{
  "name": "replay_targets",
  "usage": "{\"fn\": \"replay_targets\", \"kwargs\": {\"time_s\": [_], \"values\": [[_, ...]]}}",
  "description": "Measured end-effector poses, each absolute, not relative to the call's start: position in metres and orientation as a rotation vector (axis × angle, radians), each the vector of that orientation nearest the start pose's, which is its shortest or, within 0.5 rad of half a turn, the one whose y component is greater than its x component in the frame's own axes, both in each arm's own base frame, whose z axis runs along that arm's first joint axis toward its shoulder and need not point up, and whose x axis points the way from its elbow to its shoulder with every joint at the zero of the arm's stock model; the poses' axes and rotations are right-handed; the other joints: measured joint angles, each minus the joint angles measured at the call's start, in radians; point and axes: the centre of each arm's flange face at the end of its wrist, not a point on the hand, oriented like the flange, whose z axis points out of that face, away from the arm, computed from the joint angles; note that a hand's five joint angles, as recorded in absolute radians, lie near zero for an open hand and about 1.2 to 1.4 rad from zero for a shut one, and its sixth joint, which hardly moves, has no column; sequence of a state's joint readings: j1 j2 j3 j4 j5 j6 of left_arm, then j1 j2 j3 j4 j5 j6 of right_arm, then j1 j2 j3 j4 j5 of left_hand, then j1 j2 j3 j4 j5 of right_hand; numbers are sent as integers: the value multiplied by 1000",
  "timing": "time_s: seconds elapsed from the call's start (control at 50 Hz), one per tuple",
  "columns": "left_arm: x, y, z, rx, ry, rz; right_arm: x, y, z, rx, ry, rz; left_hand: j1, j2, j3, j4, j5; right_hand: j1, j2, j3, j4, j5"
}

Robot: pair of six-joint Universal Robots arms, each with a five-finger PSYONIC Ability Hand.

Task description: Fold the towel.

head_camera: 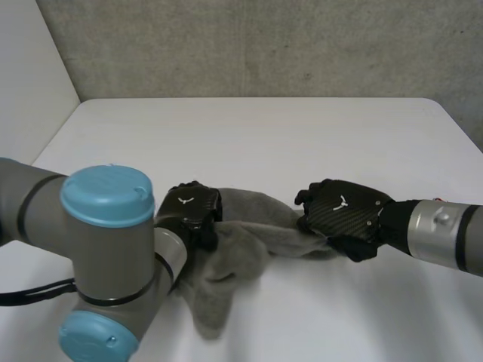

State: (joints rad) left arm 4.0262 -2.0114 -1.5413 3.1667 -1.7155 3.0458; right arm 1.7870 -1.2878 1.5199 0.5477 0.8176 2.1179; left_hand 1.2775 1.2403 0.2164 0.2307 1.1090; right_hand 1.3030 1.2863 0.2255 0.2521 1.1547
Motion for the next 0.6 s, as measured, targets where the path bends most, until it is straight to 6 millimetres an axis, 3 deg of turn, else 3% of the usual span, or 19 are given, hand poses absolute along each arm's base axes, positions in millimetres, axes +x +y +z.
{"fn": "replay_targets", "kwargs": {"time_s": [0.14,0.28,0.3,0.36,0.4,0.6], "values": [[-303,-205,173,786,2740,-1853,241,-206,244,-1612,1697,-1214,20,0,0,0,0,0,1,0,0,3],[-299,-219,171,785,2718,-1849,241,-215,244,-1592,1680,-1211,24,0,0,0,0,0,1,0,0,5],[-299,-221,169,792,2721,-1846,242,-218,241,-1591,1682,-1203,-21,-26,0,0,-31,0,1,0,0,5],[-301,-225,162,815,2737,-1826,244,-225,234,-1582,1691,-1179,-483,-472,0,0,-475,0,14,0,0,8],[-301,-226,157,828,2749,-1807,245,-228,229,-1572,1699,-1162,-682,-652,0,0,-682,0,14,0,0,8],[-297,-224,139,845,2792,-1717,244,-235,210,-1498,1761,-1074,-749,-724,0,0,-794,-13,3,0,0,-57]]}}
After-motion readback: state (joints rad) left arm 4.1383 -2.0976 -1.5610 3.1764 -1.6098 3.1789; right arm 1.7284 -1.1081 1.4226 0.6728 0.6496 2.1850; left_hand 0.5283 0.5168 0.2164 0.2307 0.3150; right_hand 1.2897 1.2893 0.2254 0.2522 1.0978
